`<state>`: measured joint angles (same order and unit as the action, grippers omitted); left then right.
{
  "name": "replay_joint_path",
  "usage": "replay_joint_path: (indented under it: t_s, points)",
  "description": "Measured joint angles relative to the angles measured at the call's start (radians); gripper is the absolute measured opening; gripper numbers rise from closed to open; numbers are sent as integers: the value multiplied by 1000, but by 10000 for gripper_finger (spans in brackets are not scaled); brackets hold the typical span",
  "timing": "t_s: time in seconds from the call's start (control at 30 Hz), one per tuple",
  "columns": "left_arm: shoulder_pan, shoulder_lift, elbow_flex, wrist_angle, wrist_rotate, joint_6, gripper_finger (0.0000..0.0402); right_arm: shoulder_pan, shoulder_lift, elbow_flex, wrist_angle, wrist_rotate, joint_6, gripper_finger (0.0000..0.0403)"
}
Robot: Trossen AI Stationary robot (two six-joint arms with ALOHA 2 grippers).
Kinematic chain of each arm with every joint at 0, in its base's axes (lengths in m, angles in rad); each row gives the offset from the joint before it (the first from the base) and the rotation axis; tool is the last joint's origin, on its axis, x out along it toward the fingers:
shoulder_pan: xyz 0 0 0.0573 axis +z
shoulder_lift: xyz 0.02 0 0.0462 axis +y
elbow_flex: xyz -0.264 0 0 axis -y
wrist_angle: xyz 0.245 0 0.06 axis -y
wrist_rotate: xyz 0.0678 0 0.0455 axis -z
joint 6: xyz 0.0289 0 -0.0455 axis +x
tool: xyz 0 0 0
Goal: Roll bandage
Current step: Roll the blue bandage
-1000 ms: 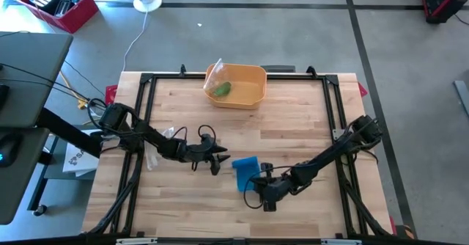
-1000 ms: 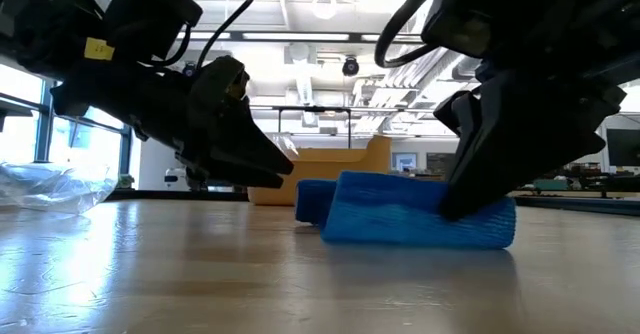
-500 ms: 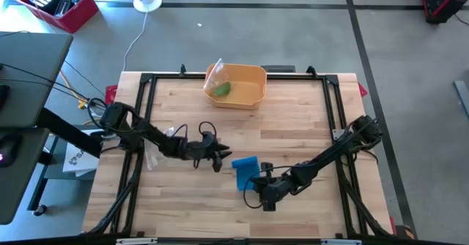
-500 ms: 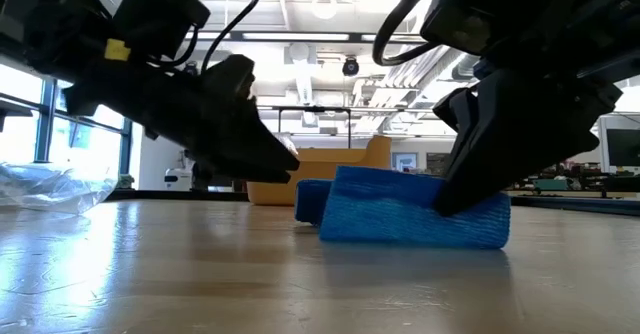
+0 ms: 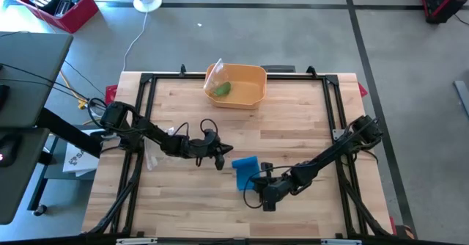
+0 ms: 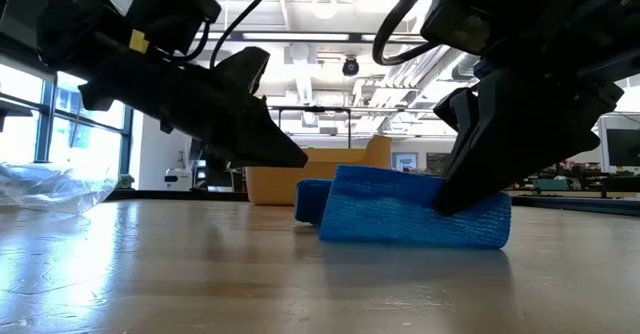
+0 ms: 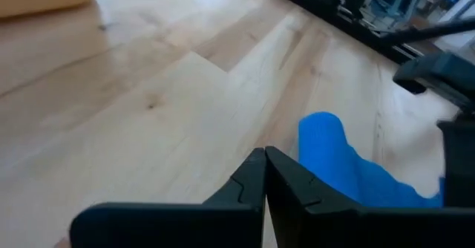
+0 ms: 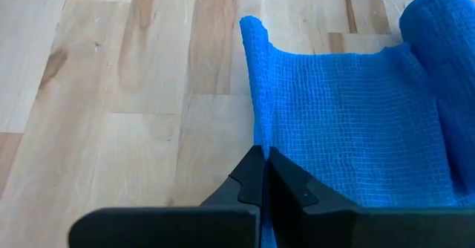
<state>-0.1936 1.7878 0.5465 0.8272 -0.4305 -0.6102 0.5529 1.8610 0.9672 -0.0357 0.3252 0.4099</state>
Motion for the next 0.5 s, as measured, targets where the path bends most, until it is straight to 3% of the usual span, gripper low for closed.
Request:
replay_joint_path:
  t_s: [0.27,0.5]
  points:
    - [0,0,0,0,-185,-91,1,14,0,0,0,1,11,0]
    - [0,0,0,0,-267,-107,0,39,0,0,0,1,20,0]
